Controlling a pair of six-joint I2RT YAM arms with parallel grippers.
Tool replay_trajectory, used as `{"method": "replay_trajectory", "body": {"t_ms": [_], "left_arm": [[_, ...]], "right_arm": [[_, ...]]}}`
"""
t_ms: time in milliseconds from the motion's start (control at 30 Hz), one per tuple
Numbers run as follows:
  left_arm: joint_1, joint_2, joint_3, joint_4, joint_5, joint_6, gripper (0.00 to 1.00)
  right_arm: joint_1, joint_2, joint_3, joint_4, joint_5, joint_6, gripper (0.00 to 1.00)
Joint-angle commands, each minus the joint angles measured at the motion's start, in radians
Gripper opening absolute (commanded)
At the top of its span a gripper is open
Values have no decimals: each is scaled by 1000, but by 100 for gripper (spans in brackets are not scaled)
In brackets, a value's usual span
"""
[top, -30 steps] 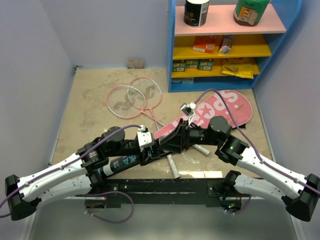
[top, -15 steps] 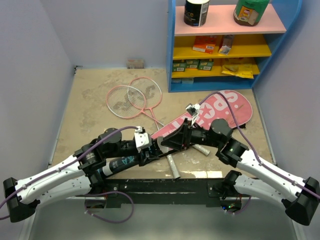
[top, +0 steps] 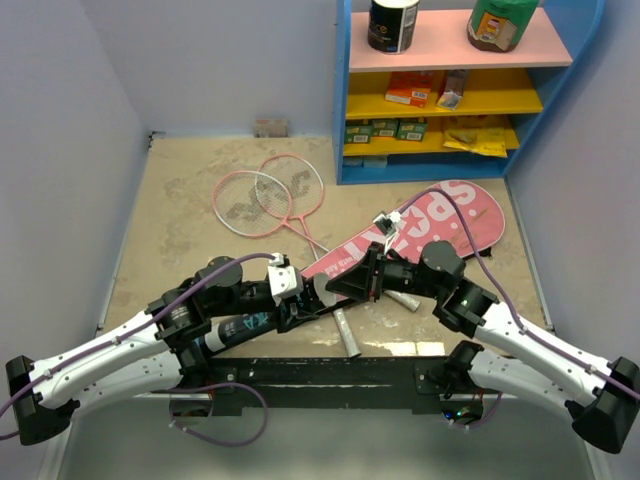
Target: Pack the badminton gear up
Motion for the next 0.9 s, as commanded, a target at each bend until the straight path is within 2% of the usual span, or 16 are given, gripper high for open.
{"method": "replay_trajectory", "body": {"t_ms": [0,33,200,333,500,567,667,733,767,800,867], "left_arm": [[-7,-11,24,156,25,-28,0],[-7,-12,24,156,25,-28,0],[-7,-8,24,150,-13,-27,0],[-9,7,42,104,-143,-15,0],[-7,6,65,64,-309,1,0],[-1,17,97,24,-373,10,0],[28,38,138,-34,-441,33,0],[81,53,148,-62,-483,54,0],[109,64,145,-74,-477,61,0],[176,70,143,-77,-475,68,0],[235,99,151,-90,-484,74,0]], "right_arm": [[30,87,73,-129,30,-60,21],[41,101,99,-133,32,-66,16],[113,196,159,-172,46,-121,8],[192,236,172,-210,78,-137,7],[194,196,202,-356,186,-158,7],[194,153,231,-455,303,-149,8],[183,107,303,-649,568,-117,27],[177,79,358,-739,715,-55,29],[176,46,376,-803,848,-37,32],[176,27,393,-828,892,-8,33],[176,-31,432,-853,963,-3,33]]}}
